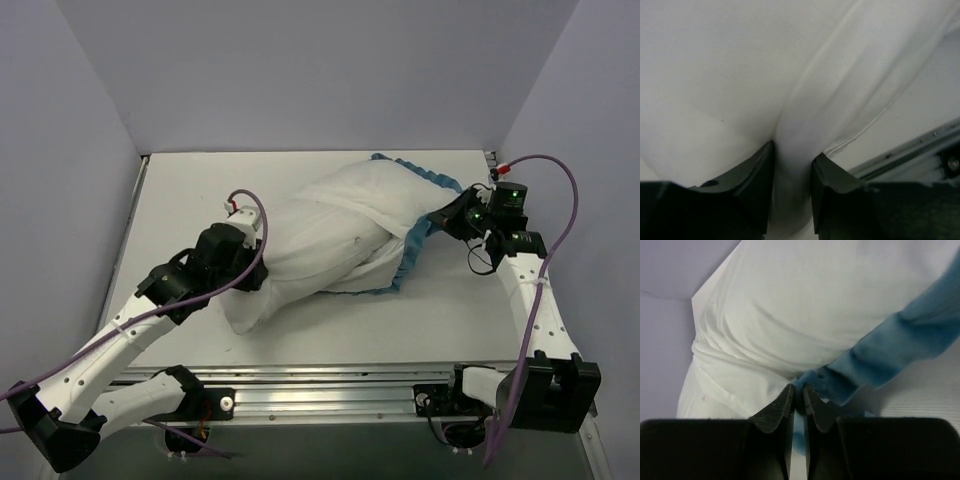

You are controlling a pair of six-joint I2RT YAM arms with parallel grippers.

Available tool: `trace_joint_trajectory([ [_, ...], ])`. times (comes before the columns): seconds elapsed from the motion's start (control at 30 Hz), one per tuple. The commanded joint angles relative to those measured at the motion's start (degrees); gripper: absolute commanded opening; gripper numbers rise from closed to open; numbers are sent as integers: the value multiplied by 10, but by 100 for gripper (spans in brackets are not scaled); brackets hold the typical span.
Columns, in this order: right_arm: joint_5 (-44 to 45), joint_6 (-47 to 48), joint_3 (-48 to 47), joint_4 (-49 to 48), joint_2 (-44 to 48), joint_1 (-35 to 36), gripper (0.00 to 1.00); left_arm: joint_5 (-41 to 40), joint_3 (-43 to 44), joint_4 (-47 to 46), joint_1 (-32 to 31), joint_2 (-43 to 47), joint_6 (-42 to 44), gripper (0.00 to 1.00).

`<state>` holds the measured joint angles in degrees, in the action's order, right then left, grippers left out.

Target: Remove the pillowcase from the pillow

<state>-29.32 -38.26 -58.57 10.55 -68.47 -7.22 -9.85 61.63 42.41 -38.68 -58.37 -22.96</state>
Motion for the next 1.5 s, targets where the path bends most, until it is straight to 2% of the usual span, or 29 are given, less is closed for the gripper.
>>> trace_joint_trajectory([
  [0.0, 39, 59, 24, 3, 39, 30, 10, 73, -18, -2, -59, 16, -31, 46],
  [0.07, 34, 93, 35, 41, 51, 40, 29, 138, -12, -20, -72, 7, -31, 66],
  [0.1, 37, 106, 41, 72, 67, 41, 50, 153, -7, -23, -72, 5, -33, 83],
  [0.13, 40, 118, 41, 87, 75, 41, 59, 156, 15, -24, -70, 4, -34, 91],
  [0.17, 44, 140, 39, 101, 83, 41, 65, 149, 32, -22, -68, 0, -30, 96],
  [0.2, 51, 150, 36, 113, 98, 41, 76, 145, 49, -21, -63, -5, -26, 94],
  [0.3, 43, 173, 23, 134, 119, 43, 87, 164, 127, -11, -8, -49, -5, 94],
  [0.33, 37, 174, 21, 128, 121, 43, 88, 175, 143, -13, 34, -64, 0, 94],
  [0.43, 7, 179, 21, 108, 126, 48, 91, 195, 198, -21, 88, -135, 36, 94],
  [0.57, -4, 180, 21, 88, 121, 65, 93, 251, 274, -22, 160, -282, 92, 94],
  [0.7, 1, 173, 14, 70, 114, 105, 94, 358, 351, -3, 183, -398, 115, 94],
  [0.77, 20, 168, 13, 62, 106, 124, 94, 424, 364, -10, 184, -453, 120, 94],
  [0.9, 54, 159, -1, 39, 81, 178, 94, 492, 377, -19, 183, -524, 112, 96],
  [1.0, 96, 164, -33, 26, 47, 236, 94, 518, 370, -29, 180, -548, 109, 53],
  [1.03, 107, 167, -44, 28, 34, 262, 94, 522, 370, -30, 178, -548, 109, 26],
  [1.07, 117, 172, -71, 30, 23, 274, 93, 523, 371, -26, 178, -541, 115, 12],
  [1.1, 140, 183, -85, 33, -2, 286, 93, 517, 376, -23, 175, -535, 121, 3],
  [1.3, 194, 250, -212, 55, -104, 353, 91, 428, 403, 14, 138, -439, 174, 2],
  [1.47, 228, 283, -281, 51, -189, 385, 90, 337, 388, 14, 99, -360, 199, 2],
])
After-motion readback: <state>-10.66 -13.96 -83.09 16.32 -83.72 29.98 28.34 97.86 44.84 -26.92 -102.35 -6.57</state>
